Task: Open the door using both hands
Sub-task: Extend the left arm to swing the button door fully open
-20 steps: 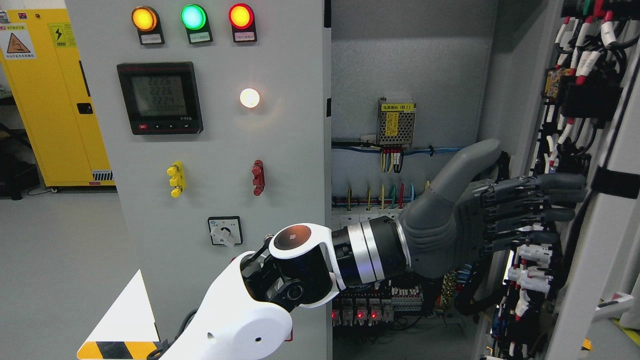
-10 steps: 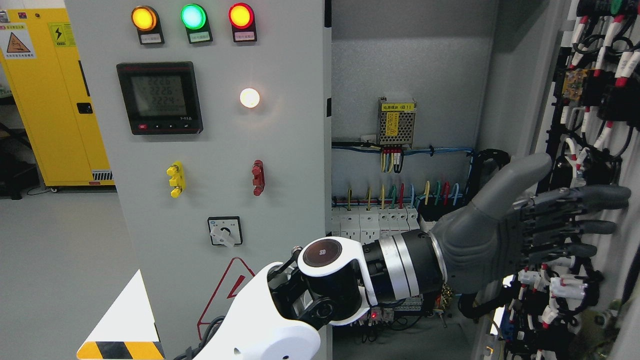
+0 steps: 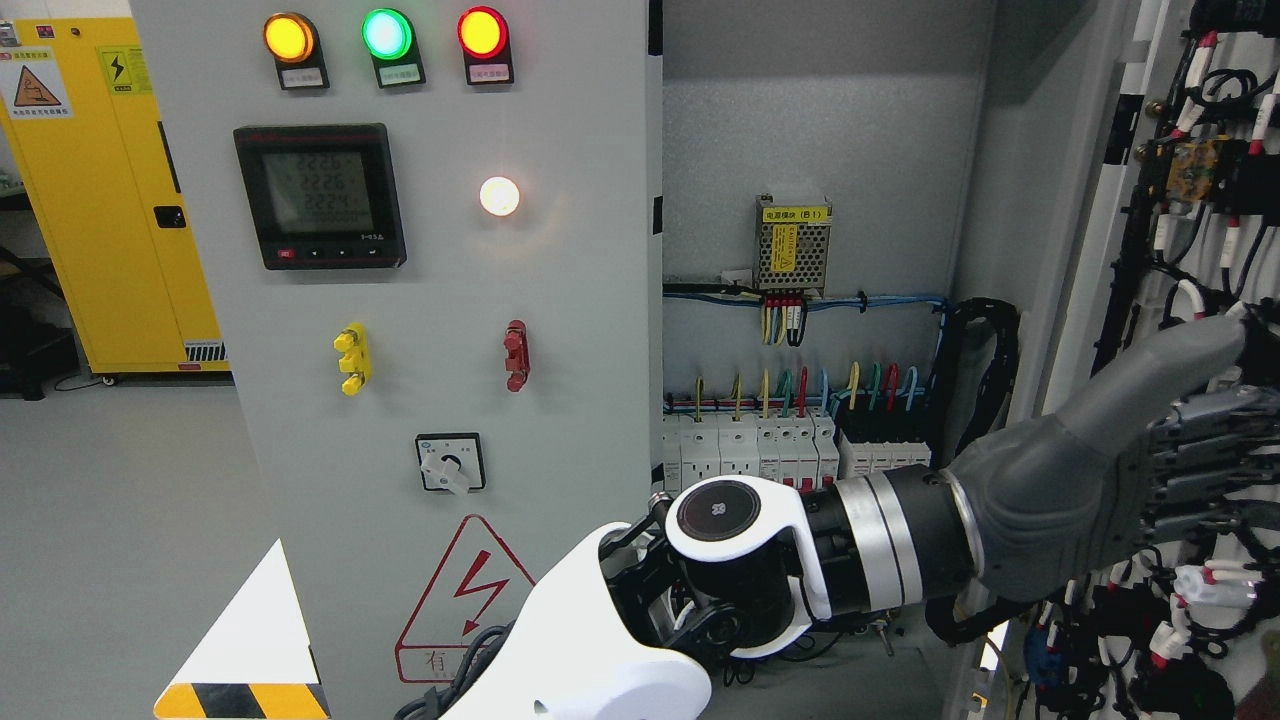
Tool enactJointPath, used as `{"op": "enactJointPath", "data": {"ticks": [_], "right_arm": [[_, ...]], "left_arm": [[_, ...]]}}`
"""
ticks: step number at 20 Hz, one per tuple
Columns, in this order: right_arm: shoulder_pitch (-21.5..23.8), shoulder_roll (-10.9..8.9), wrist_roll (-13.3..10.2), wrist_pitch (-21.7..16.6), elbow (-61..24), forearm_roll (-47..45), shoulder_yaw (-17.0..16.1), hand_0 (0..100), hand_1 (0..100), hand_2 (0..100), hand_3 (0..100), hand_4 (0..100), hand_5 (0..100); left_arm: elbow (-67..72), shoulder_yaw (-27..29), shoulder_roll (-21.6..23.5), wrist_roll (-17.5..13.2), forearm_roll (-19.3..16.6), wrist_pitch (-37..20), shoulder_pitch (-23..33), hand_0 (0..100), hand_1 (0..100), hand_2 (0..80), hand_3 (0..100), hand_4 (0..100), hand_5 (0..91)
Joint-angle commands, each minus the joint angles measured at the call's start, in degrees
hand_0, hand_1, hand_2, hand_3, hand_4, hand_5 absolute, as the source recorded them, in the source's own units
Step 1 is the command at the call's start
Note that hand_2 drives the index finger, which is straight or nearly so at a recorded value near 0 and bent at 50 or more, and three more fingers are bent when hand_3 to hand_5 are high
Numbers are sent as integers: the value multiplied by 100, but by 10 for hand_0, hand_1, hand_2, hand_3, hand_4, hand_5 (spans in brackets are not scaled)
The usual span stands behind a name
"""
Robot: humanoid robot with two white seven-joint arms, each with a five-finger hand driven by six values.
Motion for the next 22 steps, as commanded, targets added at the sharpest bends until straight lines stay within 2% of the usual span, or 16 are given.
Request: {"op": "enactJointPath", "data": {"ticks": [1,6,10,22], "right_arm": [[43,4,-2,-11,-10,-3,-6,244,0,0,0,0,0],[43,4,-2,-3,-10,-3,-6,243,0,0,0,0,0],[43,4,-2,-11,-2,6,-6,241,0,0,0,0,0],[43,4,-2,-11,-10,-3,-15,243,0,0,0,0,0]], "left_arm": [[640,-351,-277,-2,22,-238,-376,0,0,0,0,0,0],[666,-597,-277,15,57,-327,-447,0,0,0,0,0,0],[658,-817,-277,332,75,-379,-508,0,0,0,0,0,0],[877,-1142,-312,358,831,-582,-877,0,0,0,0,0,0]]}}
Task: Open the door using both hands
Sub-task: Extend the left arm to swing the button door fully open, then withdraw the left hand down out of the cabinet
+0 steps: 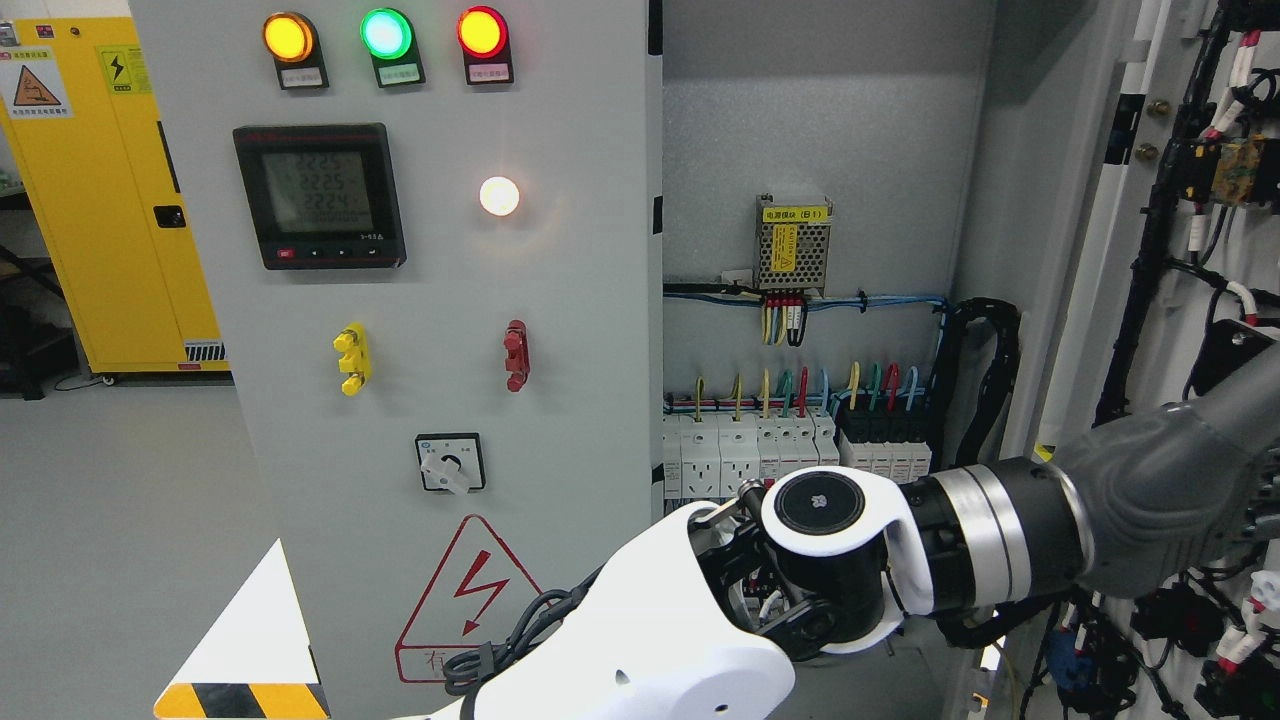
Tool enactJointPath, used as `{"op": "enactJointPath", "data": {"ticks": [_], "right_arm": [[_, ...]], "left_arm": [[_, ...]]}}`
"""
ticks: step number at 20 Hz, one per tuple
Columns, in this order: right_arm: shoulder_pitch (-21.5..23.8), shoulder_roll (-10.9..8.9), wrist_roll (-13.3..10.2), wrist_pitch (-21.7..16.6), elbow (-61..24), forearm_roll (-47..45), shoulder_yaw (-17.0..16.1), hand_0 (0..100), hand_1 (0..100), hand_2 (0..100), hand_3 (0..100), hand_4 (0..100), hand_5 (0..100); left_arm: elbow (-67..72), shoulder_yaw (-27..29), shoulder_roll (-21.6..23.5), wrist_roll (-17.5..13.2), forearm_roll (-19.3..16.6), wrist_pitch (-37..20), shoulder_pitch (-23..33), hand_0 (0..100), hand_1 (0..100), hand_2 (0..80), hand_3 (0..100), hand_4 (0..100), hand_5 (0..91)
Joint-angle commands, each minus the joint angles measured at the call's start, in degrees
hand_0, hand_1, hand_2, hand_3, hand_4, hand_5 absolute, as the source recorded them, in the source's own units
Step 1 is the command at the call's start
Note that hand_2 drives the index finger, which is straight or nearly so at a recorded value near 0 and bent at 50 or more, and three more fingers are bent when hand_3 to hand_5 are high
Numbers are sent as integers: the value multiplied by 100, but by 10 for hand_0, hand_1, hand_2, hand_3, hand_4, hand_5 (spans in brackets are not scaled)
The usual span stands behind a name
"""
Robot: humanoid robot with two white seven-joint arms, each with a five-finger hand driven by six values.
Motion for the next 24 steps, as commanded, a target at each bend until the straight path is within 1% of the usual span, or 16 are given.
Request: {"op": "enactJointPath", "data": {"ticks": [1,8,9,12,14,18,22,24], "right_arm": [[1,-8,-2,-4,-2,-2,-8,243,0,0,0,0,0],[1,1,-2,-30,-2,-11,-17,243,0,0,0,0,0],[1,1,-2,-56,-2,-11,-17,243,0,0,0,0,0],[1,-8,-2,-83,-2,-11,-26,243,0,0,0,0,0],[1,-8,-2,-74,-2,-19,-43,243,0,0,0,0,0],[1,1,-2,-74,7,-28,-149,242,0,0,0,0,0],[1,1,-2,-74,7,-449,-140,244,0,0,0,0,0],[1,-8,-2,-74,7,-564,-140,244,0,0,0,0,0]], "left_arm": [[233,-351,-50,2,298,-73,-189,0,0,0,0,0,0],[84,-246,-15,-7,299,23,-66,0,0,0,0,0,0],[57,-106,-6,-7,290,93,13,0,0,0,0,0,0],[-109,421,3,-7,272,532,268,0,0,0,0,0,0],[-189,703,55,-16,255,621,373,0,0,0,0,0,0],[-627,765,564,-7,246,604,531,0,0,0,0,0,0],[-997,853,986,2,211,542,1023,0,0,0,0,0,0],[-1164,923,1249,2,71,516,1382,0,0,0,0,0,0]]}}
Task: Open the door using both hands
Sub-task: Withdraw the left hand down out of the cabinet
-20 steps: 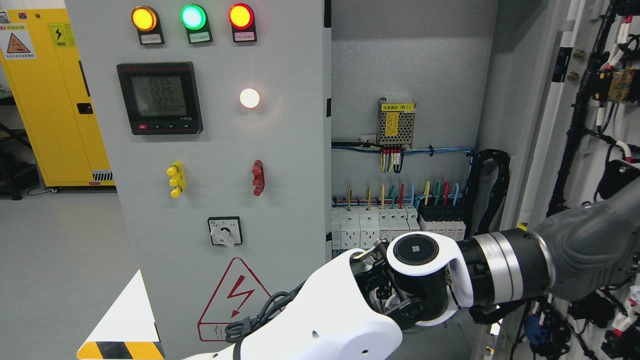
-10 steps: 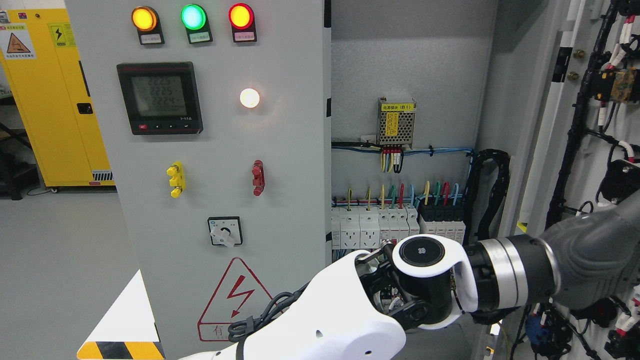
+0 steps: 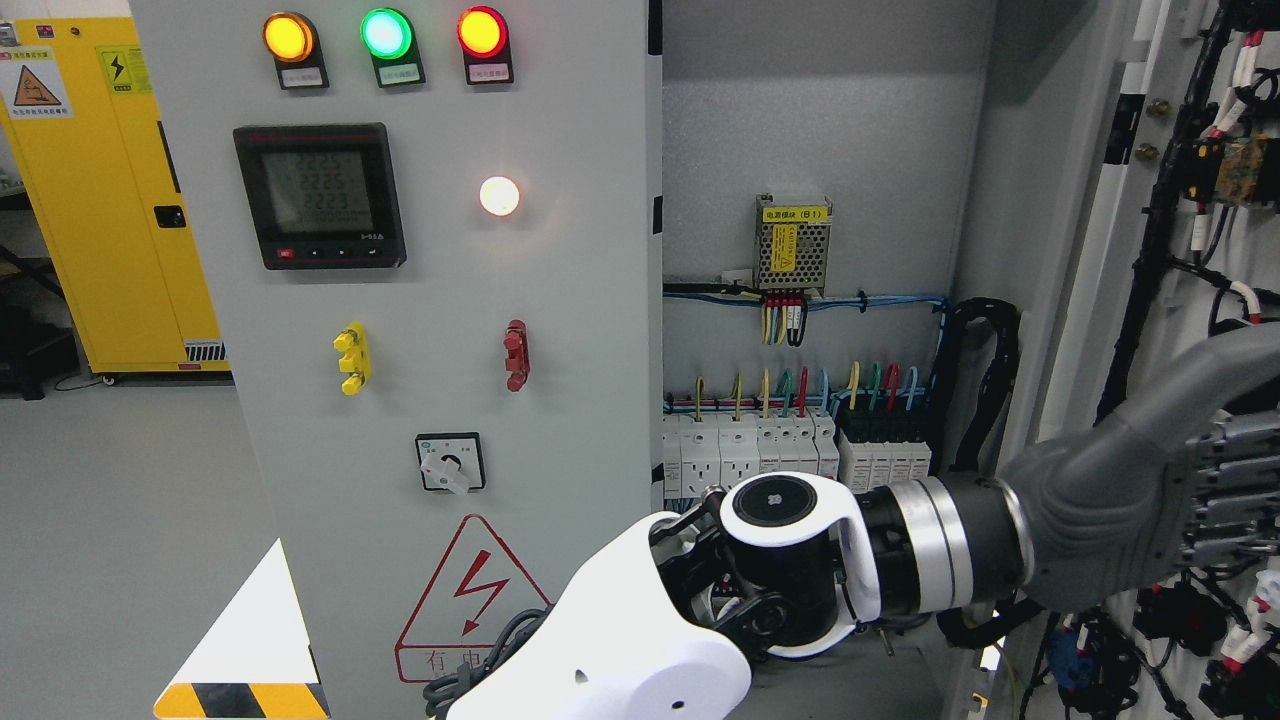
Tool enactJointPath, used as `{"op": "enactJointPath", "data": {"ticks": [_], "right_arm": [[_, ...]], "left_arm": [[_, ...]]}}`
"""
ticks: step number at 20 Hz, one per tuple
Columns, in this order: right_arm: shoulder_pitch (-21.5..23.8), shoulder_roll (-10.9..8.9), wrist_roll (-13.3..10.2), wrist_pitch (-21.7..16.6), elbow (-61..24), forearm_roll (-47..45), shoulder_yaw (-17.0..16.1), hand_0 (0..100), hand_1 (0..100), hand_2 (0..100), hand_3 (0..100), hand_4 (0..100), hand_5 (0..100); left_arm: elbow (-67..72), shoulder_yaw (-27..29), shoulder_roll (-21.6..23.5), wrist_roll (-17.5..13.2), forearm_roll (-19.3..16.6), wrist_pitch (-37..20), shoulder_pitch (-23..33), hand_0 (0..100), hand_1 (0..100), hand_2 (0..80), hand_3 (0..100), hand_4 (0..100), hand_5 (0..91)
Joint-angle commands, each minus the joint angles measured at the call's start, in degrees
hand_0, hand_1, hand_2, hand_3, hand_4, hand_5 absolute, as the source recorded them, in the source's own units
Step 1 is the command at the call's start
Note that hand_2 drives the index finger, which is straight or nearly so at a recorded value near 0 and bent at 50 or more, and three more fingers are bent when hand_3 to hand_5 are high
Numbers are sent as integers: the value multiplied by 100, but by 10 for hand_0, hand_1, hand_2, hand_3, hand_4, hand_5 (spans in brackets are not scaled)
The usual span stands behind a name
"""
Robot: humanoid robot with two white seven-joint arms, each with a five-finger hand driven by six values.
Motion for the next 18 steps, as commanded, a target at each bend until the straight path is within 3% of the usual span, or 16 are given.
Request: {"op": "enactJointPath", "data": {"ticks": [1,6,9,13,18], "right_arm": [[0,4,-1,9,4,-269,-51,244,0,0,0,0,0],[0,4,-1,9,4,-269,-51,244,0,0,0,0,0],[0,30,-10,1,4,-260,-51,243,0,0,0,0,0],[9,65,-10,1,4,-251,-51,243,0,0,0,0,0],[9,109,-2,1,13,-242,-43,243,0,0,0,0,0]], "left_arm": [[-776,477,961,34,-299,-154,905,0,0,0,0,0,0],[-935,547,1630,34,-739,-628,2258,0,0,0,0,0,0],[-996,547,1728,26,-1703,-796,3189,0,0,0,0,0,0],[-997,495,1911,-1,-2154,-1129,4306,0,0,0,0,0,0],[-752,521,2202,-176,-3313,-1393,5590,0,0,0,0,0,0]]}}
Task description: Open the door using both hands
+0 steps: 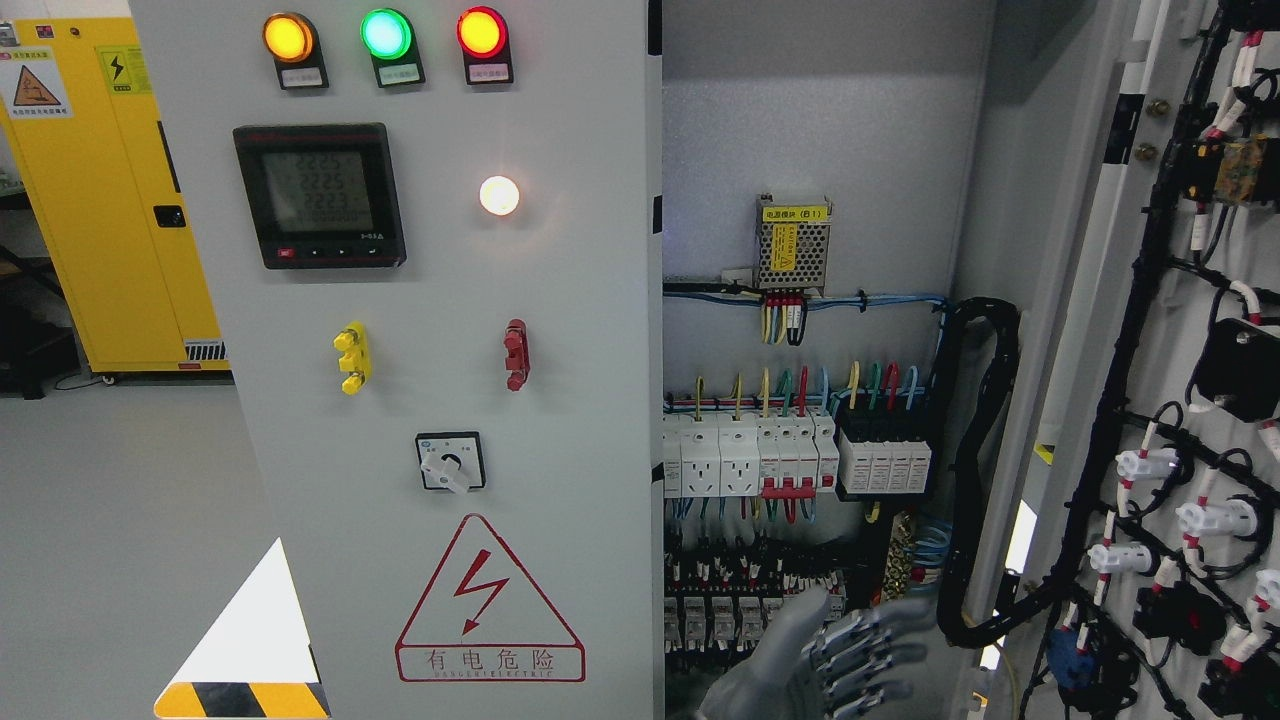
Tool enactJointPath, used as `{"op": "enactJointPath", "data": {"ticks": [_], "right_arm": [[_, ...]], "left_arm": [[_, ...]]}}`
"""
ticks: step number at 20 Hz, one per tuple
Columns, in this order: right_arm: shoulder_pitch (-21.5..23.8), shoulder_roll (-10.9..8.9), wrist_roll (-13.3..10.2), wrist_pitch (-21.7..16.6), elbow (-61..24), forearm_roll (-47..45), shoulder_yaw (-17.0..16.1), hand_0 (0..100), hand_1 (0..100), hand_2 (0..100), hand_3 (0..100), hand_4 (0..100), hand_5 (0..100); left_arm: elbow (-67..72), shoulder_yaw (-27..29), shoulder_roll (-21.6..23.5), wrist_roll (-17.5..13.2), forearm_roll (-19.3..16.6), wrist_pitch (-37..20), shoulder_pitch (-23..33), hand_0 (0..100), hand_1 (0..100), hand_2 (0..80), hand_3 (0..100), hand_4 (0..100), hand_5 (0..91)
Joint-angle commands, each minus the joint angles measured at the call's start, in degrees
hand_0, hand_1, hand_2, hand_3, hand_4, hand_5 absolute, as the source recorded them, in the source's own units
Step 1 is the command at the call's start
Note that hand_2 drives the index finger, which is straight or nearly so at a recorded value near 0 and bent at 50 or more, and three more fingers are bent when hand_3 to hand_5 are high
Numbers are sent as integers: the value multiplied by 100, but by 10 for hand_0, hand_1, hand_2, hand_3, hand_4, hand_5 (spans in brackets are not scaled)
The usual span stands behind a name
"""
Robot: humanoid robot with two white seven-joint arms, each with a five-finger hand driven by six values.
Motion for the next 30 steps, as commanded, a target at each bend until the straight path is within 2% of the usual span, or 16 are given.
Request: {"op": "enactJointPath", "data": {"ticks": [1,3,5,8,10,11,13,16,19,22,24,27,30], "right_arm": [[4,92,-25,1,8,-3,-3,243,0,0,0,0,0],[4,92,-17,1,-1,-3,-3,243,0,0,0,0,0],[4,92,-17,1,-1,-3,-12,243,0,0,0,0,0],[4,92,-17,1,-1,-3,-12,243,0,0,0,0,0],[-5,92,-17,1,-1,-3,-12,243,0,0,0,0,0],[-5,92,-17,1,-1,-3,-12,243,0,0,0,0,0],[4,92,-25,-8,-1,-3,-12,243,0,0,0,0,0],[4,84,-17,1,-1,-3,-12,242,0,0,0,0,0],[4,84,-25,1,-1,-3,-12,241,0,0,0,0,0],[4,75,-25,1,-1,-3,-12,242,0,0,0,0,0],[4,84,-25,-8,-1,-3,-12,242,0,0,0,0,0],[4,84,-25,-8,-1,-12,-12,243,0,0,0,0,0],[4,75,-25,-8,-1,-12,-12,242,0,0,0,0,0]], "left_arm": [[159,109,717,-151,-1289,-238,1640,0,0,0,0,0,0],[720,152,708,-256,-1720,-370,2070,0,0,0,0,0,0],[1484,170,638,-266,-1915,-773,2379,0,0,0,0,0,0],[3135,179,385,-266,-1924,-1993,2616,0,0,0,0,0,0],[4321,414,77,-266,-1916,-2583,2635,0,0,0,0,0,0],[4832,634,-81,-266,-1915,-2707,2635,0,0,0,0,0,0],[5869,1178,-511,-275,-1907,-2726,2626,0,0,0,0,0,0],[7381,2293,-1101,-275,-1907,-2718,2573,0,0,0,0,0,0],[8367,3104,-1295,-283,-1907,-2665,2556,0,0,0,0,0,0],[9105,3159,-1261,-283,-1924,-2595,2565,0,0,0,0,0,0],[9432,3176,-1252,-283,-1898,-2280,2573,0,0,0,0,0,0],[9521,3194,-1217,-275,-1872,-1472,2591,0,0,0,0,0,0],[9530,3403,-1182,-178,-1801,-1303,2600,0,0,0,0,0,0]]}}
